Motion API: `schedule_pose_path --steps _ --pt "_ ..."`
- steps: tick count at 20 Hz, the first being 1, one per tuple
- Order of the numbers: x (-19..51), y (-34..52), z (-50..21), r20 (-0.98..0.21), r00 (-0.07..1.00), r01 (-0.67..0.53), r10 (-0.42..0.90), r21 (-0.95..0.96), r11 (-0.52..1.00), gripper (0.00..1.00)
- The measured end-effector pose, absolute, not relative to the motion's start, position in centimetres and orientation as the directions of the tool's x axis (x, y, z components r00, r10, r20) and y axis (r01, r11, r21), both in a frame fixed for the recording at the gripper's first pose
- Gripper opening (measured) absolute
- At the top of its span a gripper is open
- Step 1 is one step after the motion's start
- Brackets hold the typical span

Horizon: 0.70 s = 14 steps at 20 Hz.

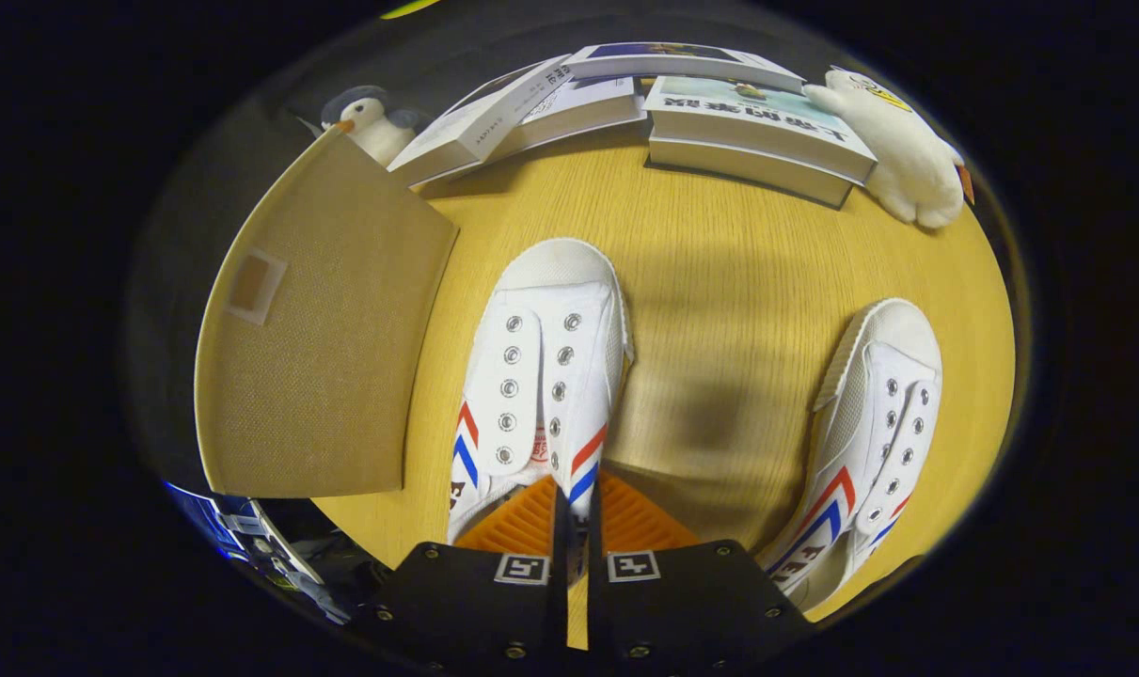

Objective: Open the storage box then place both shoes into the box .Put the left shoe in first, then the right shoe, with the right side of both shoes facing outward in a uniform manner.

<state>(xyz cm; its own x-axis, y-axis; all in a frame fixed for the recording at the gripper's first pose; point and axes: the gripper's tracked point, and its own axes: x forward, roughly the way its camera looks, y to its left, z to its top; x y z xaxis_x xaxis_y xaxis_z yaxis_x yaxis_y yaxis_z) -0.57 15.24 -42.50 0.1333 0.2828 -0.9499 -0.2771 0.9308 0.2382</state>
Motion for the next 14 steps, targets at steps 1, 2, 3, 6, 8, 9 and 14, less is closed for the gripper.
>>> schedule_pose_path --steps 1,2,3,6,8,9,14 --pt "-0.6 15.4 -43.6 -0.947 0.135 -0.278 0.29 0.245 0.929 0.02" --pt "-0.7 15.3 -43.1 -0.945 0.131 -0.277 0.3 0.256 0.926 0.02" --pt "-0.7 15.3 -42.8 -0.943 0.124 -0.27 0.307 0.266 0.925 0.02" --pt "-0.8 15.2 -42.0 -0.936 0.108 -0.216 0.335 0.307 0.927 0.02" --pt "-0.7 15.0 -41.2 -0.932 0.102 -0.19 0.349 0.326 0.926 0.02" --pt "-0.5 15.0 -40.9 -0.93 0.103 -0.189 0.354 0.331 0.925 0.02" --pt "0.4 15.0 -37.2 -0.916 0.137 -0.177 0.377 0.352 0.919 0.02"
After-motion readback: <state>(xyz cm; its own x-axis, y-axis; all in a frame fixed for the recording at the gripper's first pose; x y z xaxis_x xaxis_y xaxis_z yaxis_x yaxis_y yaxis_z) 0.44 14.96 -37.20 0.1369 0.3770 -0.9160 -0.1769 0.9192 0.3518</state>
